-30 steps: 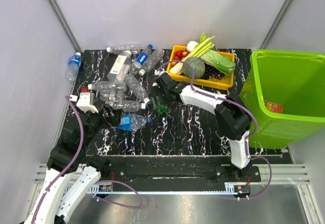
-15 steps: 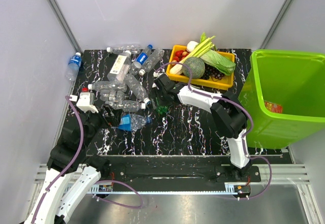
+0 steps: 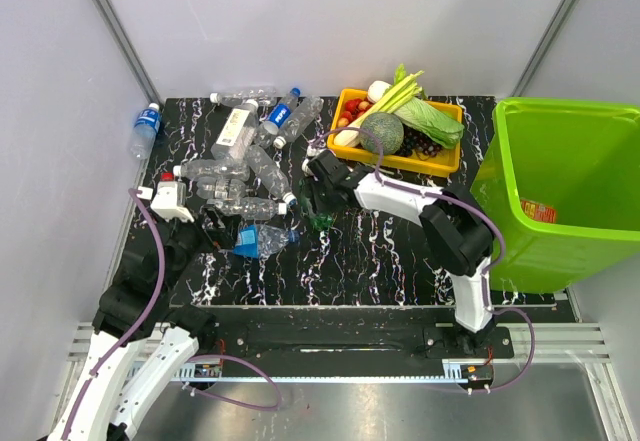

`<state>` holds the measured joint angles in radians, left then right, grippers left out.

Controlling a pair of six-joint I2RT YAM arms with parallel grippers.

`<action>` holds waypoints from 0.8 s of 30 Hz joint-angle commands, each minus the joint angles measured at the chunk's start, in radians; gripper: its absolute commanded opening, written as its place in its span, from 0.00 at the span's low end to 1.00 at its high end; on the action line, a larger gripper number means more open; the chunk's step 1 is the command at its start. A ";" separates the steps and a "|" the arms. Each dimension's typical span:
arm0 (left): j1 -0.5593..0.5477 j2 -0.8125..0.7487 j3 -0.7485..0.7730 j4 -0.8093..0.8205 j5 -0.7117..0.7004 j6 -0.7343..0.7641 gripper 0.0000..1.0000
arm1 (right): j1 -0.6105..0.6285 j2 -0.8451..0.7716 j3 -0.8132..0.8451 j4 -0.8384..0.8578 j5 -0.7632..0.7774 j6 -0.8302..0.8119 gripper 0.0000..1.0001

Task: Put the plastic bottles in the bin
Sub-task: Pick up the plastic bottle at the center of the board.

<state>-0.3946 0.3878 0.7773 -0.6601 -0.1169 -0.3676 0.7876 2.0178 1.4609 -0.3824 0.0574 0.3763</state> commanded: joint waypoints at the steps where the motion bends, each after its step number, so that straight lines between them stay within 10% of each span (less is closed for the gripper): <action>1: 0.002 0.017 0.007 0.021 -0.006 -0.004 0.99 | 0.009 -0.145 -0.056 0.002 -0.034 0.042 0.54; 12: 0.002 0.049 0.005 0.024 0.006 -0.005 0.99 | 0.012 -0.421 -0.172 0.020 -0.001 0.084 0.46; 24: 0.002 0.065 0.005 0.024 0.010 -0.005 0.99 | 0.012 -0.823 -0.108 0.043 0.438 -0.068 0.42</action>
<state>-0.3946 0.4500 0.7769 -0.6605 -0.1162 -0.3676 0.7925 1.3212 1.3037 -0.3859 0.2691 0.3931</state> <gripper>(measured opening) 0.988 0.618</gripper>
